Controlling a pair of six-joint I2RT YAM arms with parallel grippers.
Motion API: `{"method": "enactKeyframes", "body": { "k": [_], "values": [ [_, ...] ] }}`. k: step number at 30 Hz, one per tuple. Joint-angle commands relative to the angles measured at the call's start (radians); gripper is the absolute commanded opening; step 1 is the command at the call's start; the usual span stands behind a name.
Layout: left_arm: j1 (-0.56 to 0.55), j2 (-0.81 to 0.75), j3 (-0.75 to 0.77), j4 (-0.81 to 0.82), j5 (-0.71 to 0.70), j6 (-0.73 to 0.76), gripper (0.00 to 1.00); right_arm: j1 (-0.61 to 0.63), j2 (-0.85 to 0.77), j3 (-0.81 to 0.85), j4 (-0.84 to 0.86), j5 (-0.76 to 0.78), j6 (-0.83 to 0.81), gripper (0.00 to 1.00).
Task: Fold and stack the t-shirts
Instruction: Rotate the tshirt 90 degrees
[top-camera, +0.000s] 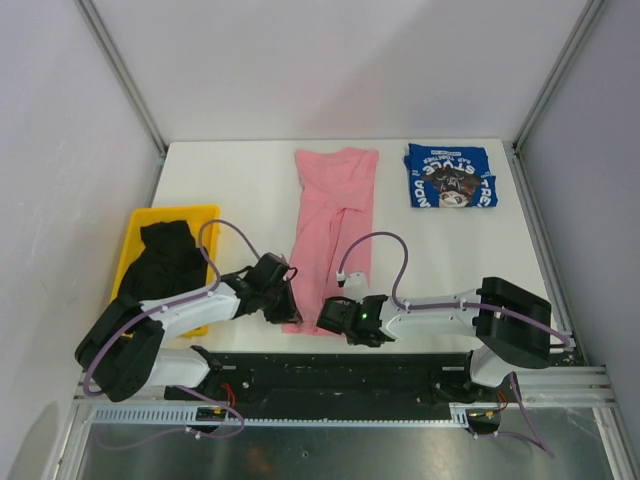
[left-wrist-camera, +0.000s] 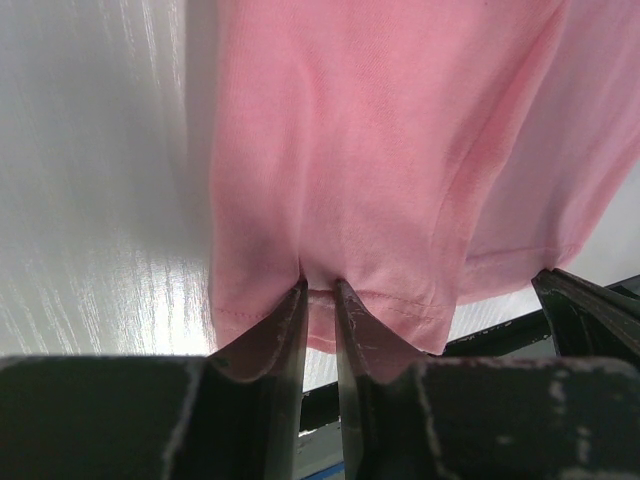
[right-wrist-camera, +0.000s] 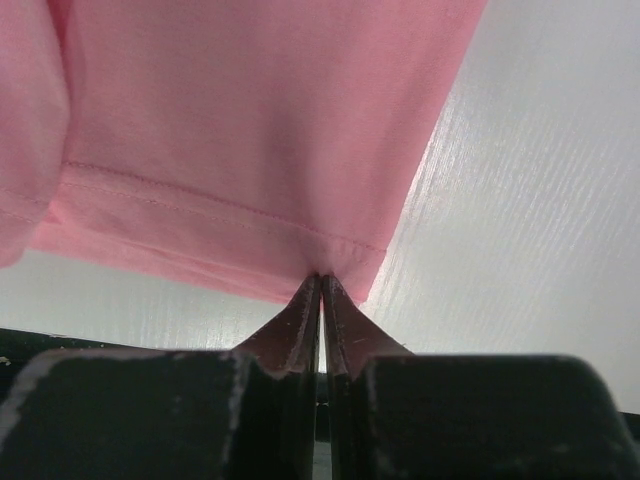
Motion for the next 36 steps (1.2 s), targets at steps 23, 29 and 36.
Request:
{"method": "enactKeyframes", "body": {
  "k": [23, 29, 36],
  "values": [
    [0.002, 0.022, -0.043, -0.037, -0.037, 0.007, 0.23, -0.004, -0.117, 0.005, -0.087, 0.057, 0.037, 0.00],
    [0.003, 0.021, -0.042, -0.040, -0.036, 0.007, 0.23, 0.001, -0.134, -0.033, -0.085, 0.050, 0.052, 0.00],
    [0.002, 0.017, -0.041, -0.041, -0.035, 0.006, 0.23, 0.002, -0.133, -0.072, -0.064, 0.034, 0.058, 0.00]
  ]
}}
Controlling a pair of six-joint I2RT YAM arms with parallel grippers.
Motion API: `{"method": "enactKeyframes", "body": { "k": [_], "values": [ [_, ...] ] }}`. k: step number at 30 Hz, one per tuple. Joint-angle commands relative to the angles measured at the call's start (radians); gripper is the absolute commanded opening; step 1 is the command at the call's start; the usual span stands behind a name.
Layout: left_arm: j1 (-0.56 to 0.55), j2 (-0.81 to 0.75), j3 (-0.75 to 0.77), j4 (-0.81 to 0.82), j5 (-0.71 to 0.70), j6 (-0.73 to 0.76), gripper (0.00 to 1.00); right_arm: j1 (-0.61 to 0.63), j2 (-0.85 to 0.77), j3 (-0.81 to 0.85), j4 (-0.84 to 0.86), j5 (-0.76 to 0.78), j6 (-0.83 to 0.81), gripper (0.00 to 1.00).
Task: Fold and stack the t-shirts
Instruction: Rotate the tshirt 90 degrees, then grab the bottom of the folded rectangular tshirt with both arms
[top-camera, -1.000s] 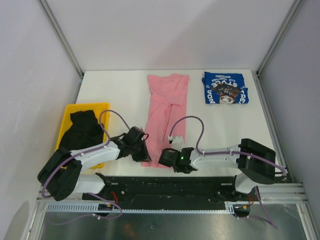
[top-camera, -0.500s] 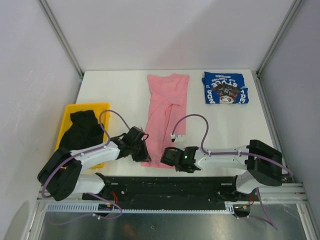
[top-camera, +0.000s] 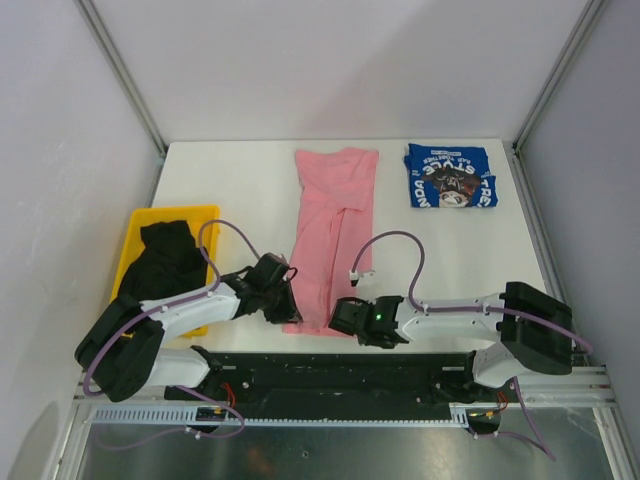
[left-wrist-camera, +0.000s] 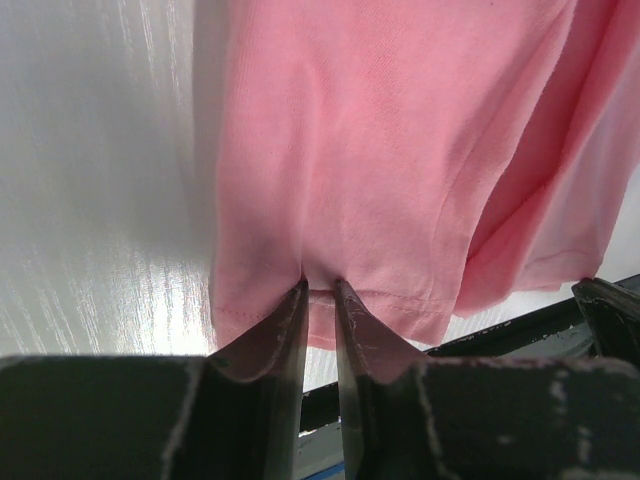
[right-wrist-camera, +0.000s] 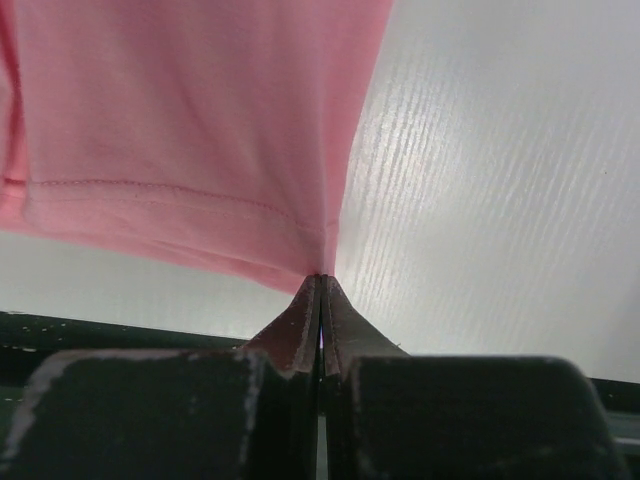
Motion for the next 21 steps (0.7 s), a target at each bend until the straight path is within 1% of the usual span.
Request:
{"method": "enactKeyframes", "body": {
  "k": [1, 5, 8, 11, 13, 18, 21],
  "values": [
    [0.002, 0.017, -0.037, -0.047, -0.035, 0.006, 0.23, 0.005, -0.019, -0.024, 0.007, 0.014, 0.026, 0.00],
    [0.002, -0.008, -0.038, -0.049, -0.019, 0.006, 0.23, 0.011, -0.022, -0.030, 0.027, 0.004, 0.023, 0.01],
    [-0.004, -0.057, -0.034, -0.060, 0.000, -0.002, 0.24, 0.004, -0.053, -0.030, 0.047, -0.011, 0.017, 0.09],
    [-0.022, -0.119, -0.025, -0.088, 0.013, -0.013, 0.26, -0.013, -0.111, -0.030, 0.063, -0.036, 0.005, 0.20],
    [-0.042, -0.161, -0.024, -0.110, 0.021, -0.023, 0.26, -0.029, -0.163, -0.030, 0.063, -0.055, 0.001, 0.24],
    [-0.081, -0.275, 0.000, -0.153, 0.034, -0.041, 0.28, -0.076, -0.281, -0.031, 0.049, -0.085, 0.004, 0.25],
    [-0.083, -0.278, 0.035, -0.155, 0.023, -0.029, 0.29, -0.114, -0.294, -0.034, 0.055, -0.102, 0.011, 0.25]
  ]
}}
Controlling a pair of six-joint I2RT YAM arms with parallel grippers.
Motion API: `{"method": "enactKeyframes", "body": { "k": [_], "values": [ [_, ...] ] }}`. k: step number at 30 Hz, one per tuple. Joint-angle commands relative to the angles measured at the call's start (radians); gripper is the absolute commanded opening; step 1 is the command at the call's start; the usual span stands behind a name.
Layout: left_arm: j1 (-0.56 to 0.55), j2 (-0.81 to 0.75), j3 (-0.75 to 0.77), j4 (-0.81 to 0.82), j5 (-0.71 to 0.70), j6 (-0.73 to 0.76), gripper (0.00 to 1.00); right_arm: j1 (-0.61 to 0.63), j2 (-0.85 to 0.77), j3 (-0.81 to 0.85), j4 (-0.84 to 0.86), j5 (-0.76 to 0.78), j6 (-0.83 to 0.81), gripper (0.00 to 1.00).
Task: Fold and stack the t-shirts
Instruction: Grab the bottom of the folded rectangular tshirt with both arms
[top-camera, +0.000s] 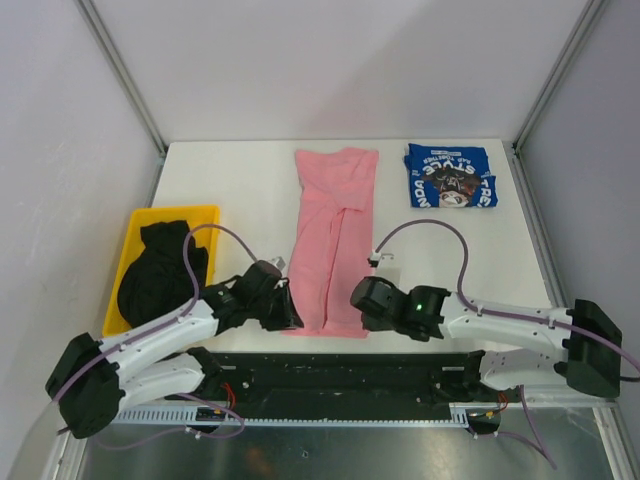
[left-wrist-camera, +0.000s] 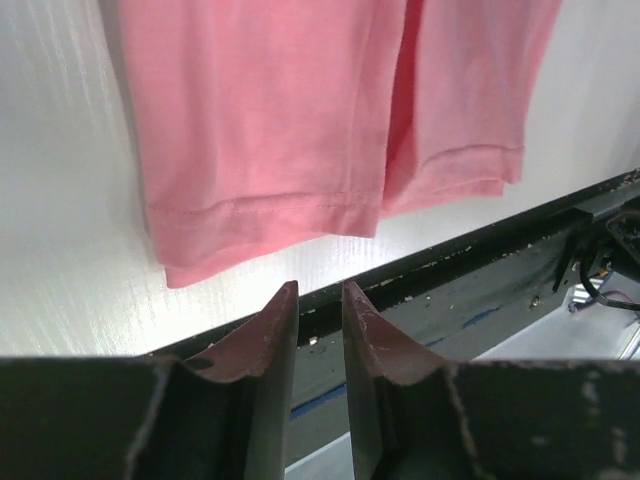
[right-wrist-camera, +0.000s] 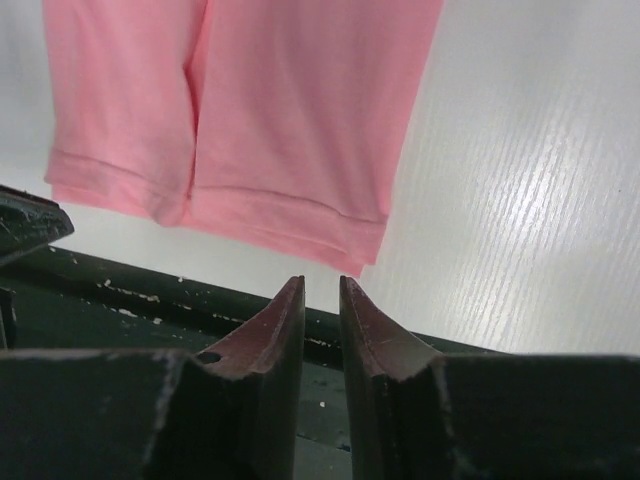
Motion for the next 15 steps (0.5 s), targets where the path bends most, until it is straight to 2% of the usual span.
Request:
{"method": "enactKeyframes", "body": {
  "k": [1, 8, 15],
  "values": [
    [-0.006, 0.000, 0.071, -0.026, 0.001, 0.000, 0.29, -0.055, -0.023, -0.009, 0.016, -0.031, 0.019, 0.25],
    [-0.017, 0.174, 0.169, 0.030, -0.038, 0.061, 0.28, -0.172, -0.028, -0.142, 0.178, -0.176, 0.069, 0.25],
    [-0.080, 0.315, 0.171, 0.121, -0.016, 0.051, 0.26, -0.212, -0.037, -0.235, 0.273, -0.242, 0.119, 0.31]
  ]
}}
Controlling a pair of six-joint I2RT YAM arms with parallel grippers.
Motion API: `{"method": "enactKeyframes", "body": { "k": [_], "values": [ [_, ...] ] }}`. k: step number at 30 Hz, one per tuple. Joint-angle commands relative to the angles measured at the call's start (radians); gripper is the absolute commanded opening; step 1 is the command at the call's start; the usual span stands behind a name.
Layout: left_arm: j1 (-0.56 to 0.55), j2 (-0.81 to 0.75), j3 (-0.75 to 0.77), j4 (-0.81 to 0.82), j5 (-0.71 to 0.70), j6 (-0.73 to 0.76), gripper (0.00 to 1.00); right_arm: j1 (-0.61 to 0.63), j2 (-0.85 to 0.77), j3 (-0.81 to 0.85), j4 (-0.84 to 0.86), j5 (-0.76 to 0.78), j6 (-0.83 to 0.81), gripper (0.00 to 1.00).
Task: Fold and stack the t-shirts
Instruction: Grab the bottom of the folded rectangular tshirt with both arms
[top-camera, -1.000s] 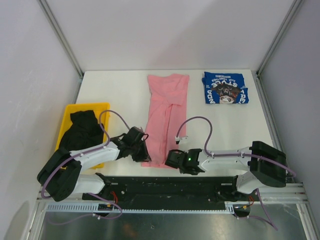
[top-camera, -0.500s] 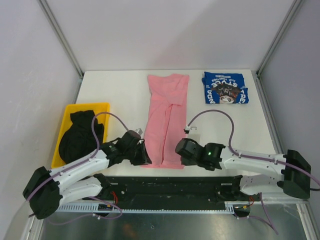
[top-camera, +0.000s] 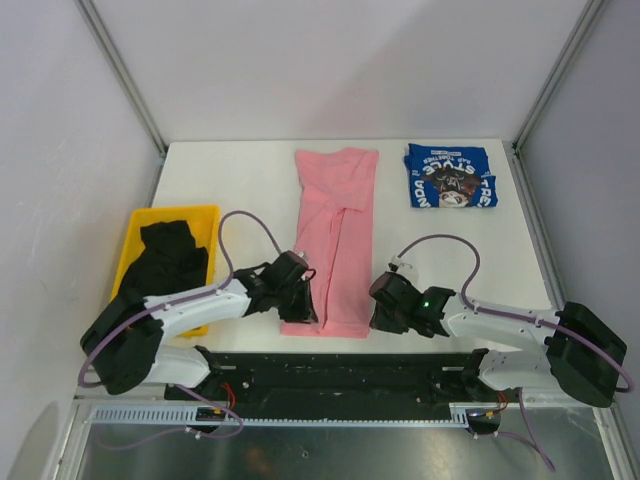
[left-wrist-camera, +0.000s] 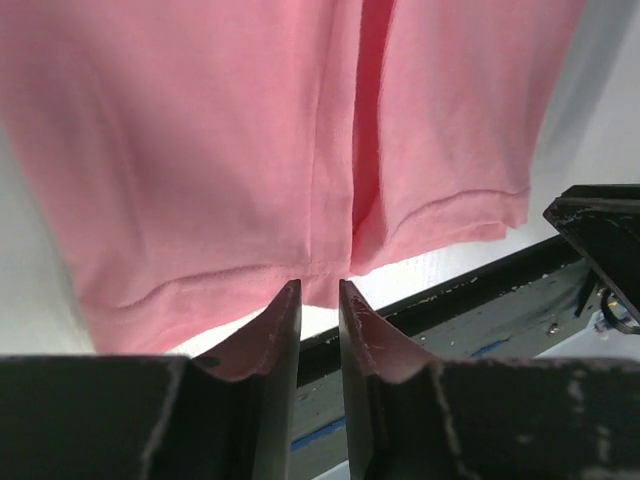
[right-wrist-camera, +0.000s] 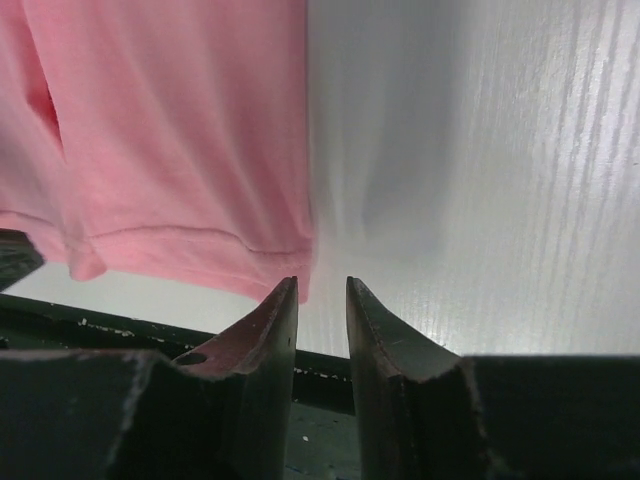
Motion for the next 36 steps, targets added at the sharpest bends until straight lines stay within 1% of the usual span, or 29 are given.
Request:
{"method": "enactKeyframes", "body": {
  "k": [1, 6, 13, 18, 22, 24, 26, 29, 30, 32, 36],
  "values": [
    [-0.043, 0.070, 0.014, 0.084, 0.009, 0.015, 0.26, -0.013, -0.018, -0.038, 0.109, -0.054, 0.052, 0.32],
    [-0.075, 0.129, -0.010, 0.120, 0.019, -0.001, 0.25, -0.014, -0.014, -0.086, 0.166, -0.081, 0.084, 0.35],
    [-0.082, 0.129, -0.039, 0.123, 0.025, -0.018, 0.25, -0.011, 0.019, -0.129, 0.234, -0.113, 0.113, 0.36],
    [-0.083, 0.113, -0.049, 0.122, 0.027, -0.023, 0.25, 0.005, 0.033, -0.135, 0.243, -0.109, 0.133, 0.36],
    [-0.083, 0.107, -0.055, 0.121, 0.031, -0.026, 0.25, 0.008, 0.037, -0.135, 0.202, -0.094, 0.148, 0.34],
    [-0.084, 0.102, -0.058, 0.122, 0.033, -0.028, 0.25, 0.009, 0.038, -0.136, 0.186, -0.087, 0.151, 0.30],
    [-0.083, 0.092, -0.058, 0.121, 0.039, -0.027, 0.25, 0.010, 0.036, -0.139, 0.182, -0.086, 0.151, 0.22],
    [-0.084, 0.053, -0.044, 0.109, 0.055, -0.019, 0.24, 0.013, 0.033, -0.140, 0.182, -0.086, 0.154, 0.06],
    [-0.083, 0.027, -0.035, 0.094, 0.057, -0.018, 0.25, 0.014, 0.032, -0.140, 0.179, -0.086, 0.152, 0.03],
    [-0.083, -0.042, -0.015, 0.045, 0.045, -0.015, 0.28, 0.015, 0.022, -0.143, 0.163, -0.081, 0.152, 0.01],
    [-0.060, -0.203, -0.006, -0.086, -0.028, -0.018, 0.34, 0.017, -0.022, -0.174, 0.142, -0.078, 0.154, 0.00]
  ]
}}
